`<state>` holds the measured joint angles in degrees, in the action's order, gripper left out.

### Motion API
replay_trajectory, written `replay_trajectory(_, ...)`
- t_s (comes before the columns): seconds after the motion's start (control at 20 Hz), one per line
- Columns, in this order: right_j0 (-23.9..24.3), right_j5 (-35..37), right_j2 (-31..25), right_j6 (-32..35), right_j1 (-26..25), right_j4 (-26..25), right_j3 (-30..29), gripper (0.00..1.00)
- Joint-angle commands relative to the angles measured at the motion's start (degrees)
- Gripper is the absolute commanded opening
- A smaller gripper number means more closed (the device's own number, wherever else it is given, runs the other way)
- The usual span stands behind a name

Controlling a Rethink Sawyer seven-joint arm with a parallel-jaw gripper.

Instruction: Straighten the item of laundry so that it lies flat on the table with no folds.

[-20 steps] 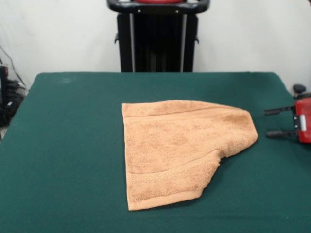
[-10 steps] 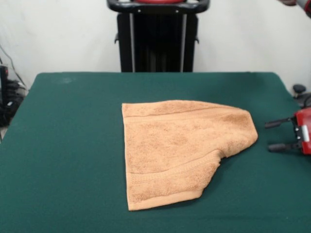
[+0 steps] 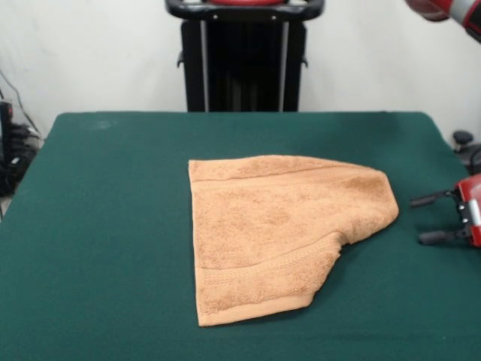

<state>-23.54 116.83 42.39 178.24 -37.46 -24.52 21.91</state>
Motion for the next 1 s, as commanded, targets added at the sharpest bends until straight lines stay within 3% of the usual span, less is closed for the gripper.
replay_trajectory(0.05, 1.6, -13.4, 0.9, 18.6, -11.9, -0.4, -3.5, 1.0)
replay_trajectory(0.4, 1.0, -16.3, 1.0, 13.6, -11.6, -2.5, -5.3, 1.0)
replay_trajectory(0.7, -0.9, -21.8, -0.3, 9.8, -9.7, -5.5, -10.7, 1.0)
replay_trajectory(0.85, -2.2, -22.4, -1.9, 13.6, -8.5, -7.4, -13.9, 1.0)
replay_trajectory(1.0, -3.8, -23.3, -3.1, 23.2, -7.5, -11.2, -17.7, 1.0)
